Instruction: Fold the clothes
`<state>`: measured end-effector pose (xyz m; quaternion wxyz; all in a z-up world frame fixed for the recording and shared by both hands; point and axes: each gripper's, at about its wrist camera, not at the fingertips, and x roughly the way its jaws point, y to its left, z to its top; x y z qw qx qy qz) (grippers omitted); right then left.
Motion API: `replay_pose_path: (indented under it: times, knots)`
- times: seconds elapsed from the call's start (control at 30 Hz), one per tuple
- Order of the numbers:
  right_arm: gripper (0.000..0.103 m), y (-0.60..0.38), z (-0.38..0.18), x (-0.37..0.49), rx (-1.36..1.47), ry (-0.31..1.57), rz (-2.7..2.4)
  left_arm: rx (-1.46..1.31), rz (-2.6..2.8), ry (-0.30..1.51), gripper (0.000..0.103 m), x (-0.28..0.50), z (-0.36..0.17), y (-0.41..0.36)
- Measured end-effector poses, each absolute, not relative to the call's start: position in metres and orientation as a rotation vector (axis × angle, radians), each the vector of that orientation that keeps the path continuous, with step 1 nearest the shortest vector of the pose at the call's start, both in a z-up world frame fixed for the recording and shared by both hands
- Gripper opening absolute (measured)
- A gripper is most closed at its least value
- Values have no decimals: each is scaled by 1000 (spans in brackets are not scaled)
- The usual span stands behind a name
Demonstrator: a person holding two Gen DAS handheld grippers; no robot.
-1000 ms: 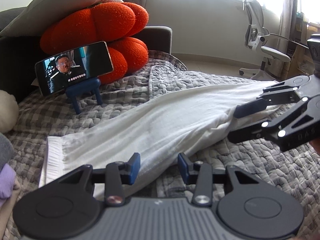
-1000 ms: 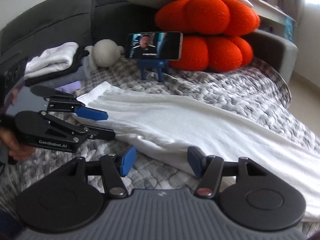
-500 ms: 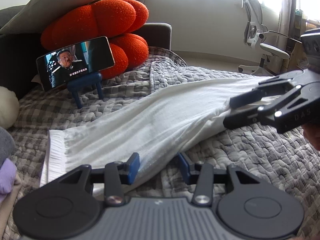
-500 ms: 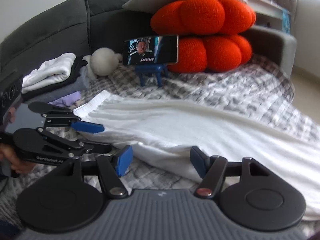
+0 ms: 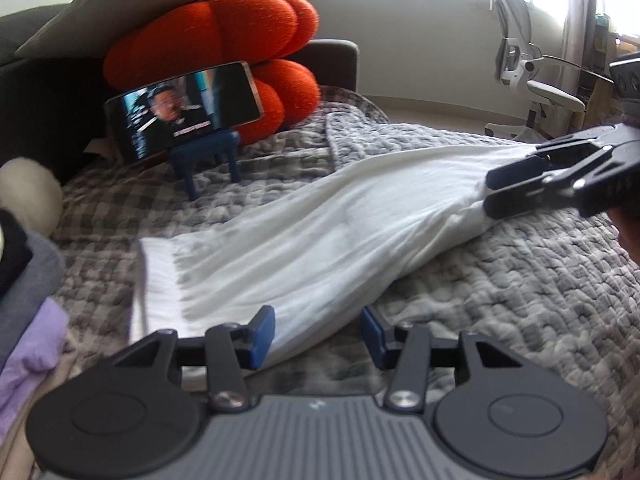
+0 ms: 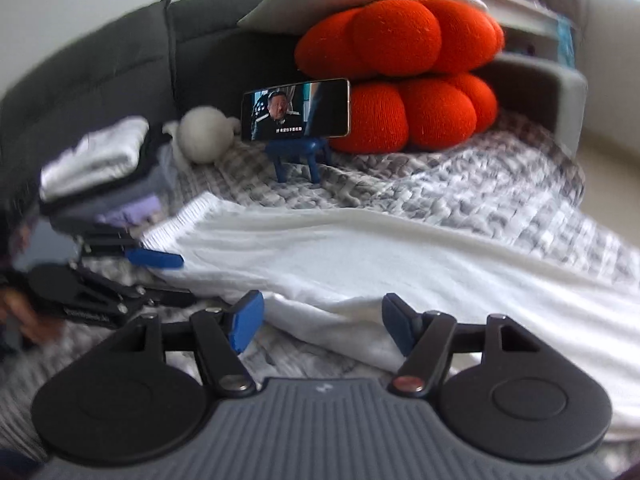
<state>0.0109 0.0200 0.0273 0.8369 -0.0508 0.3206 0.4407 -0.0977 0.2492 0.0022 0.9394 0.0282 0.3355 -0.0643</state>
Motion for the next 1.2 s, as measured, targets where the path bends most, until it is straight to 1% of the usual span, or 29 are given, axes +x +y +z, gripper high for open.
replay_pose_path:
  times: [0.03,0.1,0.23,0.37,0.43,0.5,0.6,0.7,0.77,0.87,1.07,1.1,1.13,1.17,1.2]
  knots:
    - [71,24,24,10,-119,701,952,25,-140,687,49,-99,1,256]
    - [76,29,23,7,-144,693,960,-56,-161,691,49,-101,-1,273]
    - [76,28,27,13,-90,679,940,-194,-156,692,49,-103,-4,304]
    - [77,37,23,22,-87,727,947,-285,-183,690,49,-103,-9,317]
    - [82,38,21,29,-13,768,955,-274,-181,690,49,-103,-9,315]
    - [82,35,19,37,130,827,979,-266,-178,690,49,-102,-9,314]
    - [82,28,22,34,230,870,1069,-258,-178,690,49,-102,-9,314]
    - [80,20,22,30,212,907,1054,-244,-183,691,49,-102,-9,315]
    - [75,14,22,26,162,912,992,-234,-179,692,48,-102,-8,315]
    - [76,11,26,20,136,867,916,-215,-173,692,49,-102,-8,311]
    - [78,41,18,12,103,820,1016,-214,-170,690,49,-103,-7,313]
    - [75,43,15,14,126,817,1031,-215,-169,690,49,-103,-7,314]
    - [61,41,12,15,162,823,1039,-216,-169,689,49,-104,-7,314]
    - [51,36,10,17,203,830,1045,-217,-169,689,49,-104,-6,315]
    - [39,32,8,18,244,838,1050,-219,-168,689,49,-104,-6,315]
